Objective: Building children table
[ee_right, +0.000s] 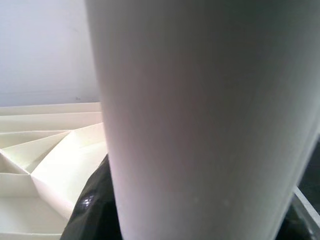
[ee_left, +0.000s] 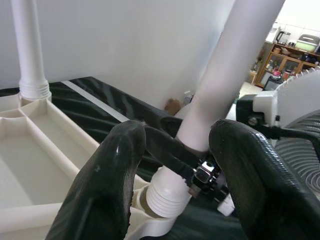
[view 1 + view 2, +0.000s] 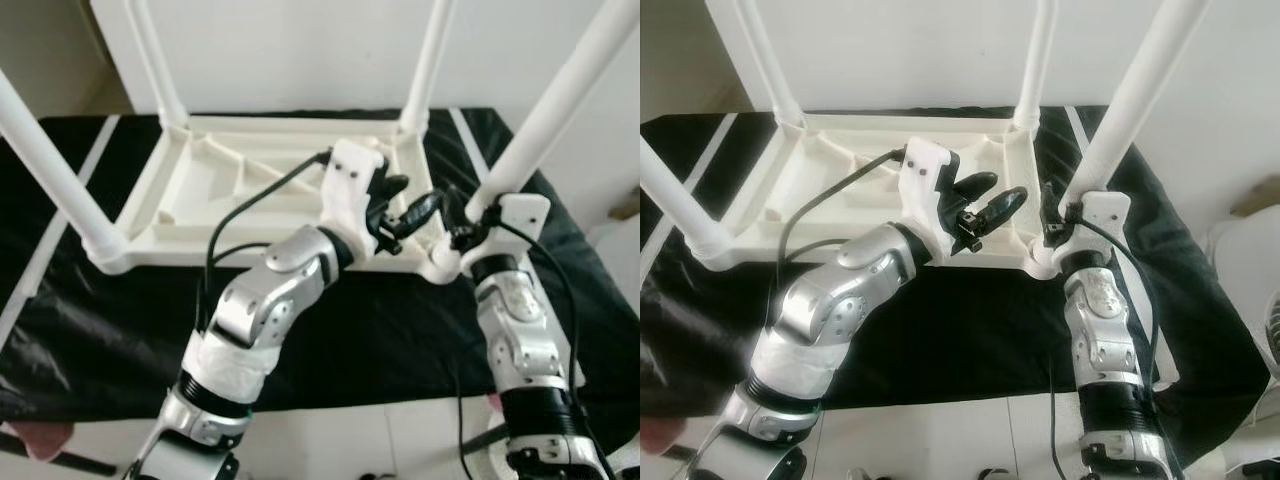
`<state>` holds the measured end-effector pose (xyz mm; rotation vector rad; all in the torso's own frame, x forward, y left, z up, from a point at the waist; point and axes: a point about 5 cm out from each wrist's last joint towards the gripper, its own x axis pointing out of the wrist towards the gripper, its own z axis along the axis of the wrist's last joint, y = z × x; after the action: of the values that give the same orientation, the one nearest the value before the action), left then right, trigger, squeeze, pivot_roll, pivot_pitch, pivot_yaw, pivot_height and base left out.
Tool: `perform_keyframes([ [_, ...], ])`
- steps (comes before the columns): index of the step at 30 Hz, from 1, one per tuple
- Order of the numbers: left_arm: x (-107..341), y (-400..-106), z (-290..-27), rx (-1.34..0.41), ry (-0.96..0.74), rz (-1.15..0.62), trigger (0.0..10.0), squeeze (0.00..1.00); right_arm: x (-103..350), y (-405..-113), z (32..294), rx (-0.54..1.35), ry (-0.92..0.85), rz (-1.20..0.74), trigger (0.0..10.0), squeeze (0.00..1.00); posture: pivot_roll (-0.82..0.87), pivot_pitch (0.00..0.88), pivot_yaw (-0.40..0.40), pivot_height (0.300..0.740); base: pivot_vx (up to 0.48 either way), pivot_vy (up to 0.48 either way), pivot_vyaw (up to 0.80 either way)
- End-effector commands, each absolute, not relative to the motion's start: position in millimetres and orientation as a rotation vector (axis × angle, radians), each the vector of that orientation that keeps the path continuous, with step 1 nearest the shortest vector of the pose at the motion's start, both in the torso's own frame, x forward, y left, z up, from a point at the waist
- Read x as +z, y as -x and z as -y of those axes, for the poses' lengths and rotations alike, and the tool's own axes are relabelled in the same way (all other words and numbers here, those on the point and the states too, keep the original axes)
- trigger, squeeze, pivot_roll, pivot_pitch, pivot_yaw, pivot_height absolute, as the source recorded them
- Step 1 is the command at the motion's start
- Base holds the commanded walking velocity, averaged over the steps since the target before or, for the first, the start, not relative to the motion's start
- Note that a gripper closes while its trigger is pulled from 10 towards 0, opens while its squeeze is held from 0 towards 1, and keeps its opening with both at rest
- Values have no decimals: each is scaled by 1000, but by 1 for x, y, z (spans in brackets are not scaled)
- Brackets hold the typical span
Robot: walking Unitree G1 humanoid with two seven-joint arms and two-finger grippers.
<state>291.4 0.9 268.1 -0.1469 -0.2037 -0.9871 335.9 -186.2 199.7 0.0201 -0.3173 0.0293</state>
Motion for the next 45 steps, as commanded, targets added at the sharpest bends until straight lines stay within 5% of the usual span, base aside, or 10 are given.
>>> perform_keyframes([
  [1, 269, -289, 0, -1014, 141, 206, 10000, 0, 176, -339, 188, 17, -23, 200, 10000, 0, -141, 160, 41, 740, 0, 0, 0],
  [25, 271, -288, 2, -1005, 149, 222, 10000, 0, 207, -359, 175, 123, -27, 232, 10000, 0, -143, 127, 8, 740, 0, 0, 0],
  [45, 271, -283, 2, -1005, 168, 218, 10000, 0, 170, -354, 197, 44, 156, 157, 10000, 0, -129, 143, 12, 740, 0, 0, 0],
])
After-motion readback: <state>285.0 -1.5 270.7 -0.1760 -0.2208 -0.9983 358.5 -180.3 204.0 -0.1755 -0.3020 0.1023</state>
